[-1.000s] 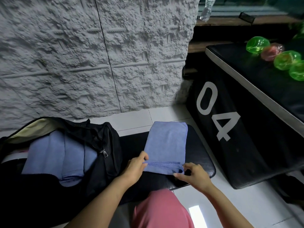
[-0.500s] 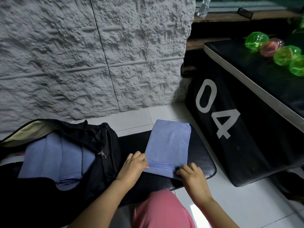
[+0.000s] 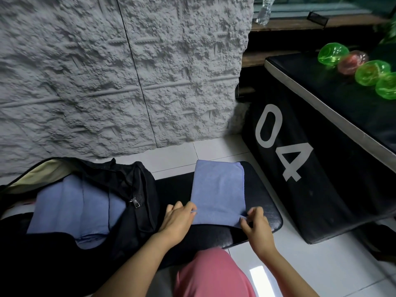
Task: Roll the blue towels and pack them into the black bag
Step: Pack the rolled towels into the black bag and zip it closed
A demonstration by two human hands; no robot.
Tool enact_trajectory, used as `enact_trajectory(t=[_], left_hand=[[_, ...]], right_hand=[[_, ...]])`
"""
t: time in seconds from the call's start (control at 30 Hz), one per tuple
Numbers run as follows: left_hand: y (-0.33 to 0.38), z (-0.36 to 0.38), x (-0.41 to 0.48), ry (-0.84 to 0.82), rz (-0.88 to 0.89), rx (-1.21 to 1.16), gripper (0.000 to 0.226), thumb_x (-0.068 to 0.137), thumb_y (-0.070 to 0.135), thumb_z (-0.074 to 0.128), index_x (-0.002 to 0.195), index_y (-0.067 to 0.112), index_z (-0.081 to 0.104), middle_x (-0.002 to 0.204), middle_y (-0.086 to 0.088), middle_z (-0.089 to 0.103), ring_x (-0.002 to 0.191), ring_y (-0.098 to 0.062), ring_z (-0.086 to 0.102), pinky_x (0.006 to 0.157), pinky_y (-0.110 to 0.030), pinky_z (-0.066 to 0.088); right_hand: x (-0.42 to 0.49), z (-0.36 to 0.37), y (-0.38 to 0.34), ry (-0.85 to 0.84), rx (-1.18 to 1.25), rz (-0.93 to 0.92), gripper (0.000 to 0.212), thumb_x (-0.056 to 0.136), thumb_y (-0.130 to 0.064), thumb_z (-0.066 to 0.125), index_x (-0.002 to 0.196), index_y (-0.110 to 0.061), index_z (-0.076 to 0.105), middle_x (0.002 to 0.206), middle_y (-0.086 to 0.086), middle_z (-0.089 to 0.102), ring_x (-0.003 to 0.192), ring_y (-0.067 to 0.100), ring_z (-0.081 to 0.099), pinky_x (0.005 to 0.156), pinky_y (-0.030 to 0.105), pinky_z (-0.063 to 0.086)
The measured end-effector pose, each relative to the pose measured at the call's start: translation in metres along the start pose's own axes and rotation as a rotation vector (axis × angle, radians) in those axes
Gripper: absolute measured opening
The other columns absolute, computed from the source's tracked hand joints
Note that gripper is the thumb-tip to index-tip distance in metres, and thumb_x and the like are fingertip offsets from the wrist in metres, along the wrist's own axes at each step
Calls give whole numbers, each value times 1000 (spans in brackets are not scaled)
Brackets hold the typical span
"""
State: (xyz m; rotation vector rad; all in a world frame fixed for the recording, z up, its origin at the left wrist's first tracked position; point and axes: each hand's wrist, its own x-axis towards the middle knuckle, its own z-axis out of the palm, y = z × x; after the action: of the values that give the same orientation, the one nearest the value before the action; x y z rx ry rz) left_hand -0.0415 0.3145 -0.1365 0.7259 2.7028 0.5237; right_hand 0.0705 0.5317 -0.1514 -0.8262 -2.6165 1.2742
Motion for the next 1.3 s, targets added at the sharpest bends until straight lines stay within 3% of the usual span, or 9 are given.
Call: enact_trajectory(t=[0.13, 0.33, 0.47, 0.57, 0.73, 0.87, 1.03, 1.17, 1.3], left_hand=[[5, 3, 8, 28, -103, -9, 7, 97, 31, 35, 102, 27, 38, 92, 6, 52, 93, -19, 43, 83, -27, 31], [-4, 2, 9, 224, 153, 137, 28, 67, 11, 80, 72, 25, 55, 78, 15, 52, 77, -6, 37, 68, -23, 29], [-14, 3, -1, 204, 260, 71, 28, 60, 39, 84, 77, 26, 66, 81, 18, 58, 80, -3, 38, 72, -21, 27], [-16, 6, -6, 174, 253, 100, 42, 59, 38, 85, 96, 28, 67, 96, 19, 57, 89, -2, 39, 78, -18, 29], [-3, 10, -6, 205, 75, -97, 36, 92, 25, 56, 127, 31, 54, 122, 18, 53, 107, -7, 41, 82, -21, 21], [8, 11, 2, 213, -178, -216, 31, 97, 31, 43, 128, 29, 41, 110, 3, 57, 109, -18, 46, 85, -25, 25], [11, 6, 4, 166, -271, -91, 21, 100, 34, 34, 116, 21, 37, 104, 2, 63, 105, -19, 49, 89, -31, 27], [10, 2, 3, 97, -291, -35, 19, 99, 35, 36, 112, 22, 38, 97, 0, 66, 103, -20, 52, 91, -33, 30], [11, -3, 2, 258, -158, 68, 16, 90, 28, 56, 103, 28, 47, 100, 13, 55, 98, -14, 46, 78, -28, 29]], right_hand=[[6, 2, -6, 11, -192, 9, 23, 82, -24, 60, 84, -24, 37, 80, 0, 52, 78, 21, 45, 62, 33, 39], [-3, -4, -9, 88, -585, -549, 29, 68, -8, 76, 81, -26, 58, 82, -15, 54, 76, 15, 42, 59, 27, 33], [-6, -12, 11, 64, -592, -669, 30, 79, -32, 70, 107, -30, 63, 111, -19, 59, 100, 15, 49, 72, 26, 38], [-4, -15, 15, 32, -543, -619, 46, 72, -26, 80, 114, -30, 64, 117, -20, 59, 105, 14, 46, 76, 27, 36], [-2, -9, 4, 7, -246, -299, 54, 82, -12, 70, 124, -43, 55, 100, -20, 59, 99, 8, 44, 82, 25, 34], [6, -8, -2, 12, -72, -117, 48, 89, -20, 63, 132, -26, 43, 95, -22, 51, 100, 22, 53, 90, 39, 43], [16, -12, -7, -43, -68, 49, 39, 91, -36, 59, 122, -21, 41, 98, -4, 57, 97, 21, 58, 90, 38, 42], [17, -9, -13, -76, -143, 48, 22, 89, -39, 58, 97, -26, 43, 83, -7, 60, 90, 20, 54, 78, 38, 43], [15, -8, -16, 113, -393, -206, 14, 84, -25, 66, 91, -24, 54, 89, -10, 56, 84, 17, 42, 70, 34, 38]])
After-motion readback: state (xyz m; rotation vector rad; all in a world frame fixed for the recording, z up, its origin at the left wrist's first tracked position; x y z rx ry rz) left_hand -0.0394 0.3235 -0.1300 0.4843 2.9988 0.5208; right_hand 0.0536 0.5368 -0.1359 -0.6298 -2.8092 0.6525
